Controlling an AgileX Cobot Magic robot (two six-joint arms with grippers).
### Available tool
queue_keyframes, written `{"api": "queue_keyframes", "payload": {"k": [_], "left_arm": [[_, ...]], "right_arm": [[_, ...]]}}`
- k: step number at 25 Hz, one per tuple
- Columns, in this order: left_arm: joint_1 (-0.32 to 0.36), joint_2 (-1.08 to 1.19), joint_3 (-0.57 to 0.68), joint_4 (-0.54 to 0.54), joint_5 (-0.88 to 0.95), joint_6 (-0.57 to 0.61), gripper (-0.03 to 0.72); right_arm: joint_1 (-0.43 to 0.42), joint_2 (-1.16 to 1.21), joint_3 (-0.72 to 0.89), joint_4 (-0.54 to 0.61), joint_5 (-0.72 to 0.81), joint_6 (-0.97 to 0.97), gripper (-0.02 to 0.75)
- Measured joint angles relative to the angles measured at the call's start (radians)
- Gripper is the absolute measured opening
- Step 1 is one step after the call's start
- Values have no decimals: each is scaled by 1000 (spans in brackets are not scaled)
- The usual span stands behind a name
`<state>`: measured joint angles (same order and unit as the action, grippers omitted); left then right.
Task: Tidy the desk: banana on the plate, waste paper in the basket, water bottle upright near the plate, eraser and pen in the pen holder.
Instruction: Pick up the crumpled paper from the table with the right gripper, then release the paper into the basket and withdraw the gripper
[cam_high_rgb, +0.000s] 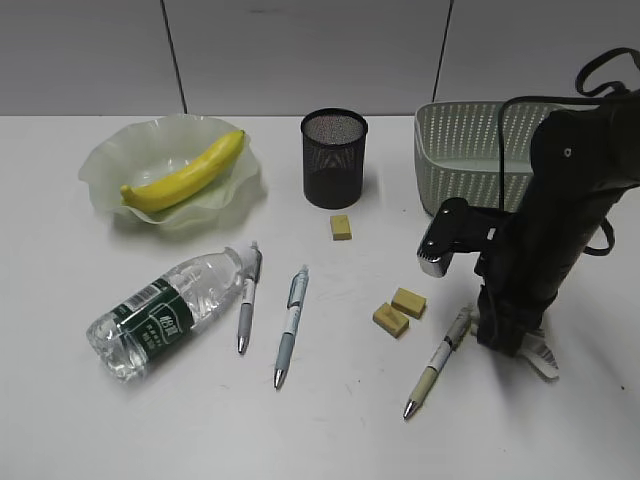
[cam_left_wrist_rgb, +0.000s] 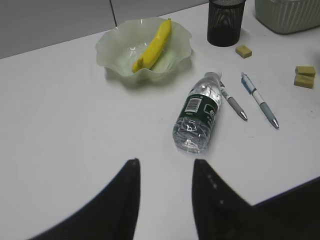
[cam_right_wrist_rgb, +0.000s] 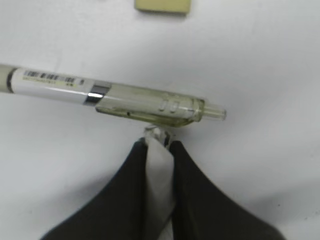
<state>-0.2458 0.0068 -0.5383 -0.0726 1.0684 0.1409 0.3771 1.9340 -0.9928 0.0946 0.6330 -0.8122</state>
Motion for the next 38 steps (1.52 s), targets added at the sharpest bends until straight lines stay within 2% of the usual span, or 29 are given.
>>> {"api": "queue_keyframes", "payload": {"k": [5, 11, 14, 18, 26, 33, 36, 38], "left_arm": [[0, 0, 0, 0, 0, 0, 266], [0, 0, 0, 0, 0, 0, 266], [0, 0, 0, 0, 0, 0, 266], [0, 0, 0, 0, 0, 0, 266], [0, 0, 0, 0, 0, 0, 266], [0, 0, 0, 0, 0, 0, 266], [0, 0, 0, 0, 0, 0, 266], [0, 0, 0, 0, 0, 0, 266]], "right_arm": [[0, -49, -41, -52, 81, 95, 102], [0, -241, -113, -87, 48, 143, 101], [0, -307, -152, -95, -53, 156, 101], [0, -321, -187, -101, -265, 162, 101], [-66, -203, -192, -95, -627, 164, 100], [-110, -39, -192, 66, -809, 164, 100], [-110, 24, -192, 88, -843, 164, 104], [-110, 57, -192, 95, -855, 164, 160]]}}
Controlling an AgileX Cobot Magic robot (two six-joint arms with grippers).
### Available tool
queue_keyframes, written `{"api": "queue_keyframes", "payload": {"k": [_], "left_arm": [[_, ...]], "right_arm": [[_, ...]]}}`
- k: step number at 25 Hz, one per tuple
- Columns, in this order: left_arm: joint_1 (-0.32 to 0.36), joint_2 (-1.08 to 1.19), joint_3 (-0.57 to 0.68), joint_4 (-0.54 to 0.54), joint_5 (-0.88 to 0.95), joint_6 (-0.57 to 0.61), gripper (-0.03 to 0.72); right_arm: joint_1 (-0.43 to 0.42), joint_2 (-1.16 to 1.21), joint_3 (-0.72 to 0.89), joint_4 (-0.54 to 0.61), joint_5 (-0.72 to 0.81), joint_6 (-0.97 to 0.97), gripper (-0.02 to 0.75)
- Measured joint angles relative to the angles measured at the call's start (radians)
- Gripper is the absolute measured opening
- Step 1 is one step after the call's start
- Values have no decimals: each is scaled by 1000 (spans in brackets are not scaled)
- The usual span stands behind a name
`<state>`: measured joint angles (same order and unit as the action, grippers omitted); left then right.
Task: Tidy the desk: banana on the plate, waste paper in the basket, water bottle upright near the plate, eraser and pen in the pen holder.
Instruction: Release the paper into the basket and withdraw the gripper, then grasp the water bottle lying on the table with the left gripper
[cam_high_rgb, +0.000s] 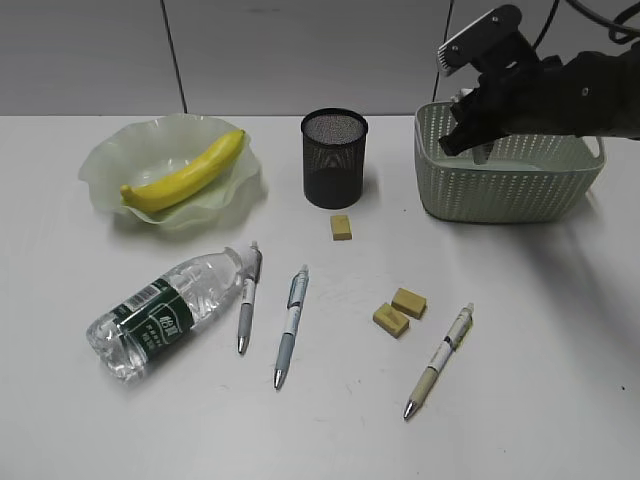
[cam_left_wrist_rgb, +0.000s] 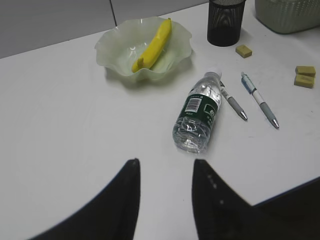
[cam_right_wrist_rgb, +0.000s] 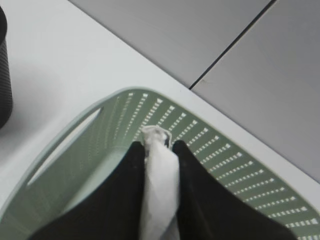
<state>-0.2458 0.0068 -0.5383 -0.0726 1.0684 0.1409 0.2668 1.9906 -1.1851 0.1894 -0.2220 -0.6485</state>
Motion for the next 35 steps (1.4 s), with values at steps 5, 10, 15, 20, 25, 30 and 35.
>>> {"api": "queue_keyframes", "payload": {"k": [5, 10, 15, 20, 25, 30, 35], "left_arm": [[0, 0, 0, 0, 0, 0, 266], [0, 0, 0, 0, 0, 0, 266], [0, 0, 0, 0, 0, 0, 266], [0, 0, 0, 0, 0, 0, 266], [0, 0, 0, 0, 0, 0, 266], [0, 0, 0, 0, 0, 0, 266], [0, 0, 0, 0, 0, 0, 266]], "right_arm": [[0, 13, 0, 70, -29, 0, 463], [-1, -7, 0, 178, 15, 0, 551], [-1, -121, 0, 211, 200, 1, 559], [-1, -269, 0, 212, 497, 1, 561], [-1, -409, 0, 154, 783, 157, 561], [-1, -555, 27, -1, 983, 370, 561], [-1, -735, 140, -19, 1071, 396, 561]]}}
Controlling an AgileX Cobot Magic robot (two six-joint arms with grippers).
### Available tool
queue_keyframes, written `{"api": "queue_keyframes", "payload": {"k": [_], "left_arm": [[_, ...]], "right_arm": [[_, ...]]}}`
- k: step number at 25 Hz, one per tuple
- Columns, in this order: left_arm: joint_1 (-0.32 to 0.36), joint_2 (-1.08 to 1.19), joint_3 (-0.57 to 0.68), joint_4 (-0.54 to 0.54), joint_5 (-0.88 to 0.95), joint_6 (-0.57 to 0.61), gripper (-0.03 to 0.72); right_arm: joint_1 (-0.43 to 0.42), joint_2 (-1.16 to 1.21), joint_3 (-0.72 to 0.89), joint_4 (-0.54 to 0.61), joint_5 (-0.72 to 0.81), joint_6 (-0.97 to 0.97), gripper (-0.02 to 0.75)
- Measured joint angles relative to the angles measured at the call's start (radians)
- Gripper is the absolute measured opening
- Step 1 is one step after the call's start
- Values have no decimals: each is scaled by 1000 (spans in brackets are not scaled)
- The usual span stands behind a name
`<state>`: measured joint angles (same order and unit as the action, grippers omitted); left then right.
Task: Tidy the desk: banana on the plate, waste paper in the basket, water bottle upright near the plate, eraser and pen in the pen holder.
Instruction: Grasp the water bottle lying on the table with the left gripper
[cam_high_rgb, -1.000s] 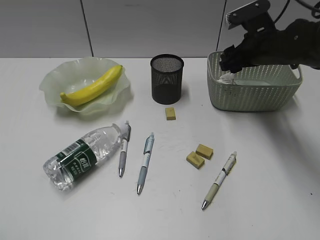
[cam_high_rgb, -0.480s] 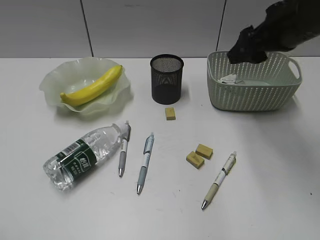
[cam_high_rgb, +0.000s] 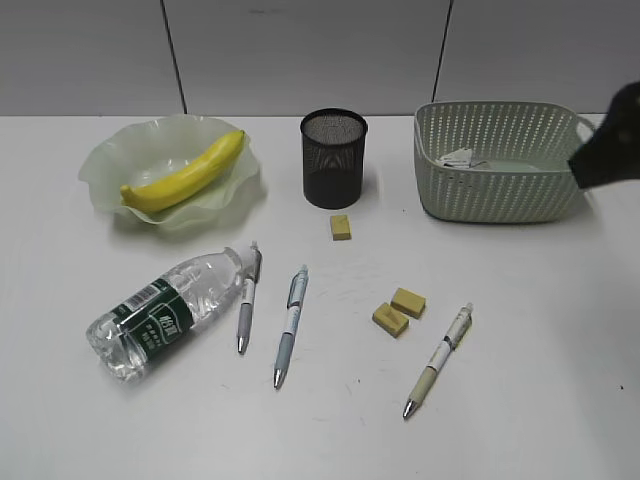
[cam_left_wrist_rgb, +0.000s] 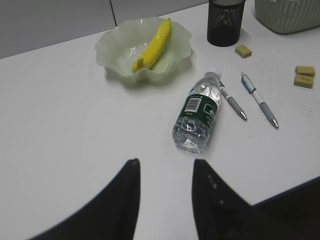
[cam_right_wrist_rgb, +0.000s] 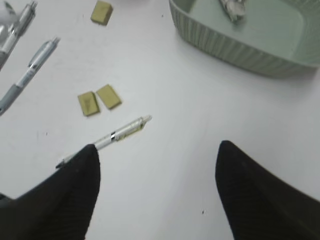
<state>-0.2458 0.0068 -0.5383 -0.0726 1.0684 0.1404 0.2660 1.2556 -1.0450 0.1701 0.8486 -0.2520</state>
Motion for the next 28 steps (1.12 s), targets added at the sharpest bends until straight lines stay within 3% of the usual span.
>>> {"api": "queue_keyframes", "payload": {"k": [15, 23, 28], "left_arm": [[0, 0, 0, 0, 0, 0, 266], [0, 0, 0, 0, -4, 0, 266], [0, 99, -44, -35, -86, 19, 263]], "right_arm": [[0, -746, 471, -20, 179, 64, 561], [0, -1174, 531, -57, 196, 77, 561], [0, -1263, 534, -68, 196, 85, 561]]}}
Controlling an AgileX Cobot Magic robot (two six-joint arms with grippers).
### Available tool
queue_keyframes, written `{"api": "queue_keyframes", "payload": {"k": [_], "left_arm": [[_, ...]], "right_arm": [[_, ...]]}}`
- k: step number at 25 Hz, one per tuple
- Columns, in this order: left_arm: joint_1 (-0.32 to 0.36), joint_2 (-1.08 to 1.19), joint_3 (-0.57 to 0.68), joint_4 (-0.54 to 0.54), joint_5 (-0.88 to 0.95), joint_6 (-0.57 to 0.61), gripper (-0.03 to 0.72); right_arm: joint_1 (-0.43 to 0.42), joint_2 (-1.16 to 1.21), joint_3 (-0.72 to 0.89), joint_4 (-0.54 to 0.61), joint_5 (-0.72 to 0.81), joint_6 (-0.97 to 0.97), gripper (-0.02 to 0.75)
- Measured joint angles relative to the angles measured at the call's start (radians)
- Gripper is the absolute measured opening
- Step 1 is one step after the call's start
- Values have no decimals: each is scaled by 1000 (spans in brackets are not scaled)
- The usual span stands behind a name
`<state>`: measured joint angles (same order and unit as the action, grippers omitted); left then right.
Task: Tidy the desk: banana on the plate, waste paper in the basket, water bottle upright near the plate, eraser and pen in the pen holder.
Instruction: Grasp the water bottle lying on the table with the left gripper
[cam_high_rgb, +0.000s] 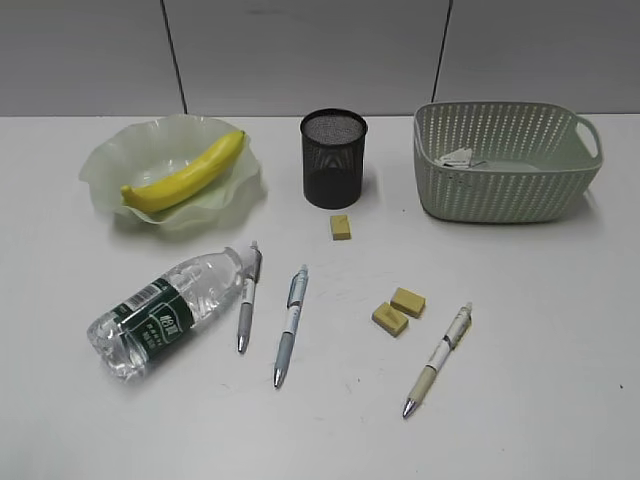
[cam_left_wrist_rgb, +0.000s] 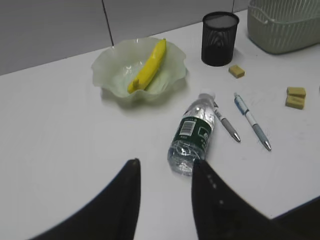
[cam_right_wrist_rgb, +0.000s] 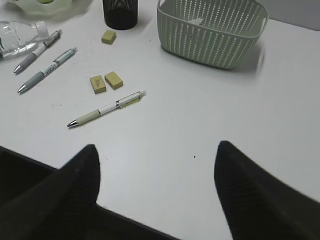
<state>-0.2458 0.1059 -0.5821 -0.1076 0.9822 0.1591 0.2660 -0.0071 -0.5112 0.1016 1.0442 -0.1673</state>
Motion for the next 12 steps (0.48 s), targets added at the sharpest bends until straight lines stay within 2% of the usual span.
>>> {"api": "queue_keyframes", "payload": {"k": [5, 12], "left_arm": [[0, 292, -86, -101, -74, 102, 297], [0, 828, -238, -190, -126, 113, 511]], "right_arm": [[0, 0, 0, -8, -1, 7, 561], [0, 0, 0, -8, -1, 9, 561]]}}
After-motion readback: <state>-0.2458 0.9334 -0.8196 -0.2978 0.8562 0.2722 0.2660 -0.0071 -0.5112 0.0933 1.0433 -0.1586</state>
